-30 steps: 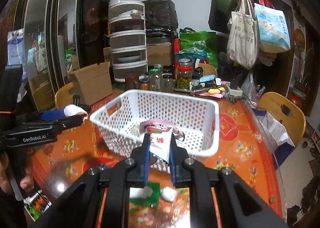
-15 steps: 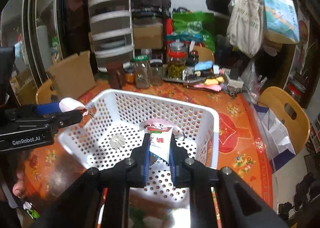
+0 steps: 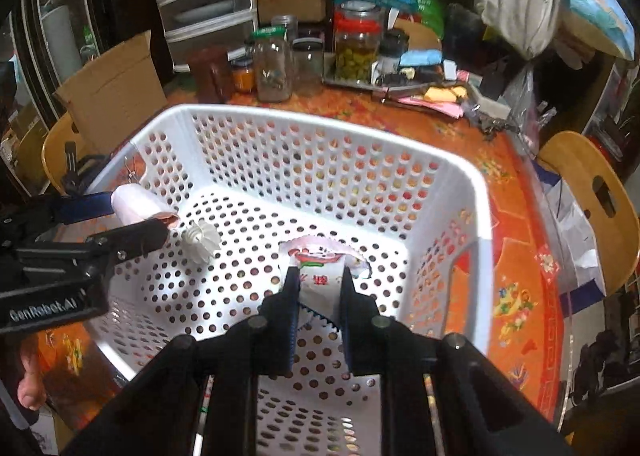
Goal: Organize soft objects
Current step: 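Lower towel and packet into the basket and open both grippers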
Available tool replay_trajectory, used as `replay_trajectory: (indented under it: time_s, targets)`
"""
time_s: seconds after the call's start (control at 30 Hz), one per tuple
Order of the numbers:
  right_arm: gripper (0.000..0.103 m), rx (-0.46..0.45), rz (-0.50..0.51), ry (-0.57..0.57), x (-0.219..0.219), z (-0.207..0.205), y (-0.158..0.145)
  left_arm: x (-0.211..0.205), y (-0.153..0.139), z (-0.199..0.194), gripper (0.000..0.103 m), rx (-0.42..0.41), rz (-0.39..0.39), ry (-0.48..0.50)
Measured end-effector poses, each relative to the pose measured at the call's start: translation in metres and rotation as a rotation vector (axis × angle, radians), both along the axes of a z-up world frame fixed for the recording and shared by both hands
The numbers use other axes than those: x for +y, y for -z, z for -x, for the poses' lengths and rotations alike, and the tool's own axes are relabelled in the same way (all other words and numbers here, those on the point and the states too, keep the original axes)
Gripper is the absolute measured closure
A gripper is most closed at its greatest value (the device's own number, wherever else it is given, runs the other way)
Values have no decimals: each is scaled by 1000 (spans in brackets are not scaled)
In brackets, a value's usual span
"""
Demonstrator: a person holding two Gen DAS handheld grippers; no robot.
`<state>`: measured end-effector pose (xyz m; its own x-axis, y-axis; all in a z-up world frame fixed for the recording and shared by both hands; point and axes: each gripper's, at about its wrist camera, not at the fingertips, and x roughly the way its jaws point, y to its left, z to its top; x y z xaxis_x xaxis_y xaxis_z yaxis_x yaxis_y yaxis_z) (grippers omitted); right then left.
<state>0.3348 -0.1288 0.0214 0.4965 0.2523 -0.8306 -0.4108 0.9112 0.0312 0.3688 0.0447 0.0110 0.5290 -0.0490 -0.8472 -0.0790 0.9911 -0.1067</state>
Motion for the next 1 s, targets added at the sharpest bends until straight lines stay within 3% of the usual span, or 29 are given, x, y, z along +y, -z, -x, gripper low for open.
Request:
replay_trajectory:
  time_s: [0.37, 0.53, 0.7, 0.77, 0.83, 1.0]
  targets:
    - [84, 5, 25, 13, 2, -5, 11, -9, 9, -3, 33, -2, -7, 1]
    - [68, -7, 22, 16, 1, -4, 11, -6, 6, -2, 32, -23, 11, 7]
    - [67, -26, 1, 20, -2, -2, 6, -6, 2, 3, 23, -64, 5, 15]
    - [57, -34, -5, 24, -4, -1, 5, -6, -3, 7, 18, -85, 6, 15]
    - [34, -42, -10, 29, -8, 2, 3, -7, -11, 12, 15, -115, 5, 19]
    - [18, -83, -63, 46, -25, 12, -12, -14, -31, 32, 12, -183, -23, 27]
